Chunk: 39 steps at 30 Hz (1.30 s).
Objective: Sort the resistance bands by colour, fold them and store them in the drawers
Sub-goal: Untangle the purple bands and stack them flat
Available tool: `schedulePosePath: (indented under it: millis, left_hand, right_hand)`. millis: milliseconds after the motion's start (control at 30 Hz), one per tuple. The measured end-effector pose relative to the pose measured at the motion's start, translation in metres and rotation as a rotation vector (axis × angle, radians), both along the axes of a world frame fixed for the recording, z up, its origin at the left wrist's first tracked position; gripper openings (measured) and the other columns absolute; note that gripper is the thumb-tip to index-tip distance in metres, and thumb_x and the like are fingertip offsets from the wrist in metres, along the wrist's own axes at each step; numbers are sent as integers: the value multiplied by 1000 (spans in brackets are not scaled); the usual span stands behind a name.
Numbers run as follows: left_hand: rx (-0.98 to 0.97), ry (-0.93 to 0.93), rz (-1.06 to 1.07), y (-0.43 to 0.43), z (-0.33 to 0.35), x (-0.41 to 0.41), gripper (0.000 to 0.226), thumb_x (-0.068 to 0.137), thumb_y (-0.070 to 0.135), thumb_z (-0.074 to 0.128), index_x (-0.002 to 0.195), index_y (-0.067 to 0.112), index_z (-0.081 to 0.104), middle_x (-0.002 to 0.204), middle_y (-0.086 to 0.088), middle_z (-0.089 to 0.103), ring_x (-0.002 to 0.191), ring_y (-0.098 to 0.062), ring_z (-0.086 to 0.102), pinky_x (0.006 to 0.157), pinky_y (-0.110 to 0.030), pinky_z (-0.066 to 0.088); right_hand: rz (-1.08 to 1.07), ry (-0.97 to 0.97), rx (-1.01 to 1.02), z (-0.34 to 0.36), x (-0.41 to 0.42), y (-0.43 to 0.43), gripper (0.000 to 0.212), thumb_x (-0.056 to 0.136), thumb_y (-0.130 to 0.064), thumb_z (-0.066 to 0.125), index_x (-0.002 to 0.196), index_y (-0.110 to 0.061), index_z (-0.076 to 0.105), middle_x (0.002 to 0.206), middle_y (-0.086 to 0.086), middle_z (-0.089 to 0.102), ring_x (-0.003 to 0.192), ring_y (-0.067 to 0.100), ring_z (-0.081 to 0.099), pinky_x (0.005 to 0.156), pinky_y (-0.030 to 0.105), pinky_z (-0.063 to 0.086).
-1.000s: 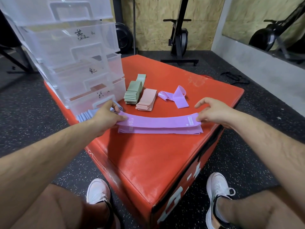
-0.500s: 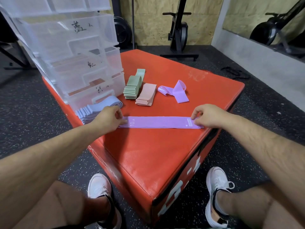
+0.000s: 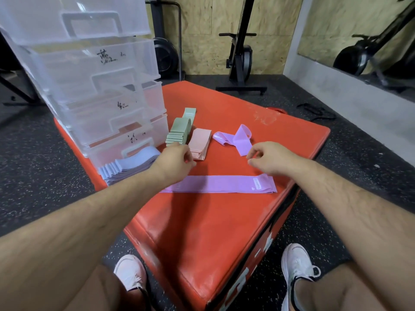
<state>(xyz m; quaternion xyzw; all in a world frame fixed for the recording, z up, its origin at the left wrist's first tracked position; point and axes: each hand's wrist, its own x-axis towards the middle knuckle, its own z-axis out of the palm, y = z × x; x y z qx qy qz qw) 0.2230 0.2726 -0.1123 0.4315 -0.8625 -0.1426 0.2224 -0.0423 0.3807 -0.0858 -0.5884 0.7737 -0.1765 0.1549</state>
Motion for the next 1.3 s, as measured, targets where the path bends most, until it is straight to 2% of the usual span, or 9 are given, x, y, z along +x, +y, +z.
schedulePosePath:
  millis: [100,200,367,600,800,967,1100,1200,1300]
  left_hand:
    - [25,-5,-61,-3,4,-37,11,85,23,73,86,17,65,97,-3,56,90,-21,57,76,-22,35]
    - [38,-27,-108,-10,2,-70,9,86,28,71,90,24,63,102,-2,53,94,-23,57,90,-30,44]
    - [52,-60,-147,-19,-1,-106,12,89,24,64,99,19,66,102,3,49,104,-23,55,93,-33,45]
    - [108,-53,-142,-22,1,-118,18,86,21,59,103,23,64,106,4,49,101,-21,57,94,-35,48]
    - [7,6,-119,-19,9,-109,28,89,19,61,117,20,59,115,-3,60,86,-13,47,67,-14,24]
    - [179,234,-147,-11,18,-106,43,90,21,68,131,18,55,116,3,60,77,-6,53,65,0,34]
    - [338,337,-185,-8,27,-103,16,92,20,69,106,13,66,86,4,66,72,-9,56,69,-24,48]
    - [400,437,-152,-8,30,-99,7,91,19,70,87,20,64,75,1,67,64,-10,59,63,-26,52]
    - [441,588,-124,-7,36,-95,8,92,18,66,87,18,60,80,-7,69,68,-13,64,62,-28,54]
  right_hand:
    - [43,34,12,-11,-3,-21,7,88,-27,66,89,-29,72,104,-4,65,86,16,65,76,31,53]
    - [69,80,50,-21,-9,-40,8,86,-28,67,82,-35,70,118,1,60,103,20,62,96,36,51]
    - [53,145,125,-28,-17,-63,21,91,-23,63,110,-29,68,130,0,58,121,26,55,103,30,42]
    - [23,89,3,-32,-24,-71,29,89,-2,54,112,-18,61,117,7,62,99,27,57,75,28,37]
    - [77,-40,-125,-10,-12,-61,18,87,-11,53,103,-20,54,84,-3,64,77,20,59,68,35,46]
    - [142,-152,-191,12,6,-49,19,86,-5,48,99,-17,54,60,-10,56,54,7,49,57,29,40]
    - [95,-364,-218,21,14,-43,21,89,0,48,102,-16,52,59,-6,54,43,1,46,47,17,39]
    - [28,-490,-212,23,13,-42,24,90,-4,56,109,-18,54,69,-4,61,54,3,52,51,18,39]
    - [23,-649,-184,21,10,-41,24,90,-10,69,109,-16,56,70,-11,66,57,-3,58,54,13,41]
